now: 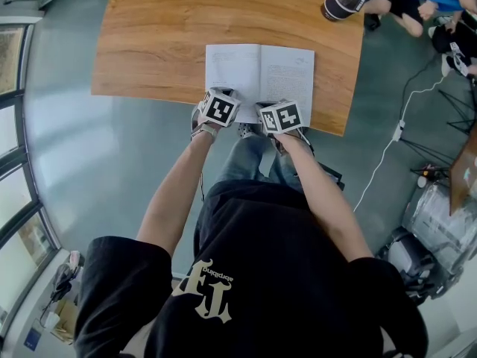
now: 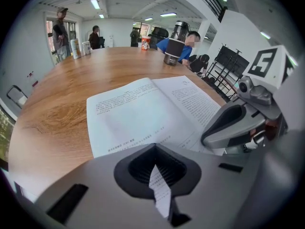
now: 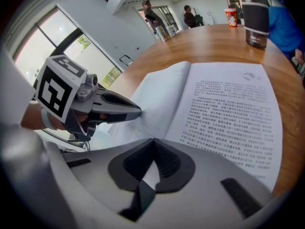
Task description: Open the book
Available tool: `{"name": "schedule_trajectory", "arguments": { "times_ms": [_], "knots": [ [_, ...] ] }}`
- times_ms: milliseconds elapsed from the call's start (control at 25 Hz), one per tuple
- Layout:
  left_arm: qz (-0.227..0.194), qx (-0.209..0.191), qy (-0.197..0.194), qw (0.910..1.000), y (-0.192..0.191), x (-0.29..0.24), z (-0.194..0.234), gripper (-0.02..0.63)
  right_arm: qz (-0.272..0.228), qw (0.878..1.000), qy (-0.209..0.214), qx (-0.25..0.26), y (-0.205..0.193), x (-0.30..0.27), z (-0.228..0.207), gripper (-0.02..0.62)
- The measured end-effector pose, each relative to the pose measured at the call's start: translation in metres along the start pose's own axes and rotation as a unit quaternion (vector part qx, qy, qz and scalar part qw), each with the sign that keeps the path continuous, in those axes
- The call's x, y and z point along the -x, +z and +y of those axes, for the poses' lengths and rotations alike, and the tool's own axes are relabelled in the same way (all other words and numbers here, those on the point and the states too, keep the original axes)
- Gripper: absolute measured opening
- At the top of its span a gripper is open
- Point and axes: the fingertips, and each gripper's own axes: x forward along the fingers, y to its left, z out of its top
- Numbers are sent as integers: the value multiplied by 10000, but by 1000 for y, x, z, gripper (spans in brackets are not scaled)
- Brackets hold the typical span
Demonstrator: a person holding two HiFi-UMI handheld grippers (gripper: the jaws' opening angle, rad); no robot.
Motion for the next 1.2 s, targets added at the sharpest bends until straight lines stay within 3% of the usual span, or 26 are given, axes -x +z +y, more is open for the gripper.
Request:
{"name": "schedule_trajectory", "arguments": {
  "times_ms": [240,480,760,960,1200],
  "knots": [
    [53,137,115,9998,-1,2,0,0,85,9999,-44,60,-3,0,1,-11],
    [-483,140,35,9987,8,17,-9,0,-81,9998,-129,105,-2,22,-7,-11],
    [-1081,77,37,9941,18,46,-23,0,-886,9958,-231,-11,28,87,-11,-12],
    [-1545,33,-70,9880,31,75,-35,0,-1786,9834,-319,51,60,152,5,-12],
    [-2178,130,-107,9758,48,126,-63,0,-2425,9689,-408,283,60,231,19,-12]
  ]
}}
